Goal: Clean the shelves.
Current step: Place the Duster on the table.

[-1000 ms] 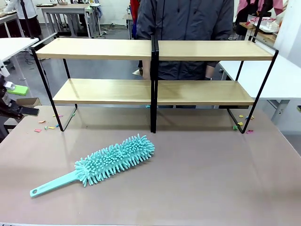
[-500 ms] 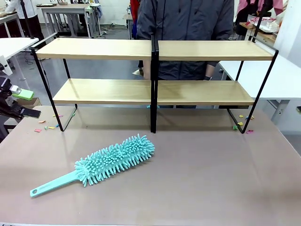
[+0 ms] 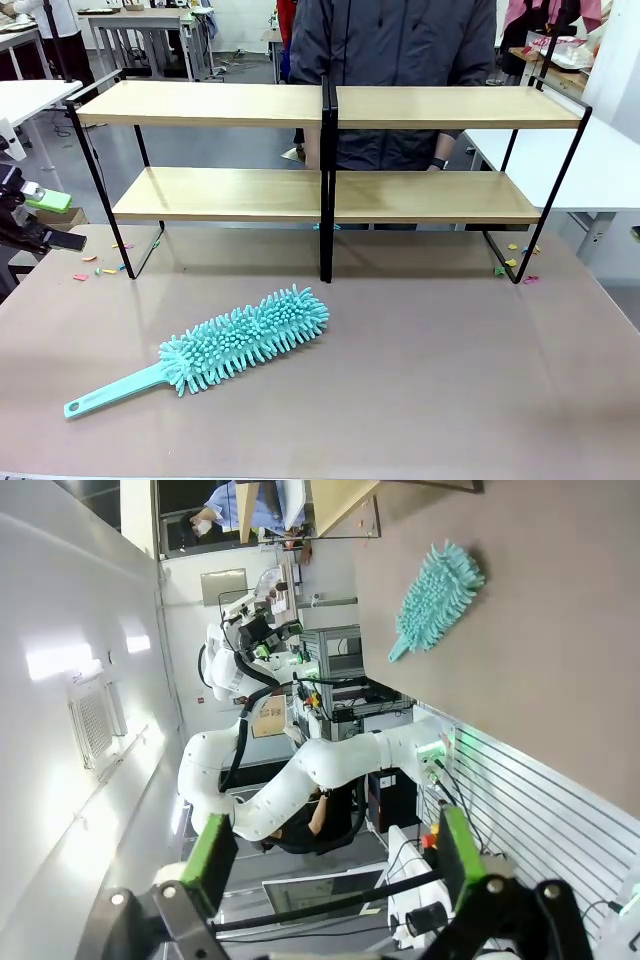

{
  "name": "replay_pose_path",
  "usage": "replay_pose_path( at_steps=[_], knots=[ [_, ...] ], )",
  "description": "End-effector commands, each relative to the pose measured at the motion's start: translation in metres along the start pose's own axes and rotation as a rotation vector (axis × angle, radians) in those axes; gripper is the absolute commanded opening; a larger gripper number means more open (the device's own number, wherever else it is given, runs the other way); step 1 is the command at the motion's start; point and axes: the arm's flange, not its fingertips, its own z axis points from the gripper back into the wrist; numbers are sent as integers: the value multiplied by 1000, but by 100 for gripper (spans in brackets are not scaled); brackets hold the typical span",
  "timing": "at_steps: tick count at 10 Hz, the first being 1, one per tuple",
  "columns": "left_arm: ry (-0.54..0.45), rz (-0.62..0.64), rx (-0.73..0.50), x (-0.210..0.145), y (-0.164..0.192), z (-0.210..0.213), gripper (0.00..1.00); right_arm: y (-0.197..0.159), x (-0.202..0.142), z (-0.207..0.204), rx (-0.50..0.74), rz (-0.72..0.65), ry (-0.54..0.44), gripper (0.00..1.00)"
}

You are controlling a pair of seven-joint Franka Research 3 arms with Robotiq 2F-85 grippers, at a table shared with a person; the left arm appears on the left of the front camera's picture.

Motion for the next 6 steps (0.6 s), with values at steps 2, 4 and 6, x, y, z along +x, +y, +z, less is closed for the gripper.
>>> replay_pose_path(
  at_steps=[2,4,6],
  knots=[
    [-3,-15,2,-5,1,-1,100,2,0,0,14,20,-1,100],
    [-3,-15,2,-5,1,-1,100,2,0,0,14,20,-1,100],
    [-3,-15,2,-5,1,-1,100,2,0,0,14,20,-1,100]
  ],
)
